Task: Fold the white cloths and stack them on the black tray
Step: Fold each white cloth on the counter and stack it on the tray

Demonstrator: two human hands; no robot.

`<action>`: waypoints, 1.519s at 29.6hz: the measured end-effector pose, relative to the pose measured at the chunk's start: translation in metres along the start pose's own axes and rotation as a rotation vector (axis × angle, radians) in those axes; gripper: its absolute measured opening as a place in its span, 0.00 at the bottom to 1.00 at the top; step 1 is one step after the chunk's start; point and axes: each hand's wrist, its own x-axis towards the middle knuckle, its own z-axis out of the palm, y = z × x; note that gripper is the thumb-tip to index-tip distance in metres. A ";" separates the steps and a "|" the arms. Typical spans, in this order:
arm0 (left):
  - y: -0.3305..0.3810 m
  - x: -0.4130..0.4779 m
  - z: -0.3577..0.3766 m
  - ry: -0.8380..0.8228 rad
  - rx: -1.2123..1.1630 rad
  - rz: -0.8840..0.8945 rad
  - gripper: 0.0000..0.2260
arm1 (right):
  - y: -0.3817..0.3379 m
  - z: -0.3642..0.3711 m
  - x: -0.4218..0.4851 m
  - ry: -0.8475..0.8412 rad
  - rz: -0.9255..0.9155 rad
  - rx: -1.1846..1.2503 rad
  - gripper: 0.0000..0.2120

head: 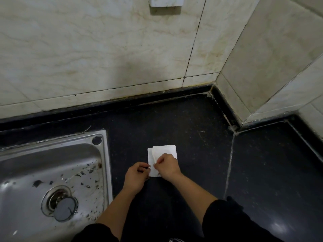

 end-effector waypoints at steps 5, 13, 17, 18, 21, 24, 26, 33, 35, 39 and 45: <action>0.001 0.000 -0.003 -0.026 -0.020 -0.009 0.04 | 0.000 0.010 0.004 -0.007 -0.002 -0.036 0.07; 0.006 -0.002 -0.007 -0.023 -0.114 -0.067 0.08 | 0.004 -0.003 0.003 -0.058 -0.007 0.115 0.04; 0.008 -0.002 -0.007 -0.039 -0.118 -0.092 0.06 | 0.014 -0.032 0.010 0.155 0.031 0.188 0.07; 0.008 -0.002 -0.007 -0.045 -0.108 -0.088 0.07 | 0.019 -0.040 0.010 0.208 0.048 0.165 0.06; 0.007 -0.002 -0.007 -0.051 -0.070 -0.072 0.10 | 0.034 -0.052 0.008 0.244 0.138 0.161 0.02; 0.007 -0.002 -0.005 -0.048 -0.034 -0.060 0.10 | 0.042 -0.045 0.007 0.151 0.221 0.282 0.05; 0.007 -0.002 -0.004 -0.041 0.005 -0.056 0.11 | 0.040 -0.039 0.004 0.064 0.261 0.370 0.09; 0.017 -0.003 -0.001 -0.036 0.180 -0.060 0.10 | 0.023 -0.035 -0.004 -0.050 0.313 0.594 0.10; 0.020 -0.001 -0.002 -0.039 0.200 -0.093 0.10 | 0.019 -0.035 -0.007 -0.063 0.279 0.626 0.10; 0.030 -0.002 -0.002 -0.043 0.092 -0.230 0.07 | 0.011 -0.043 -0.014 -0.085 0.201 0.689 0.11; 0.050 -0.026 0.013 -0.320 -0.432 -0.361 0.09 | 0.009 -0.066 -0.041 -0.150 0.091 0.857 0.14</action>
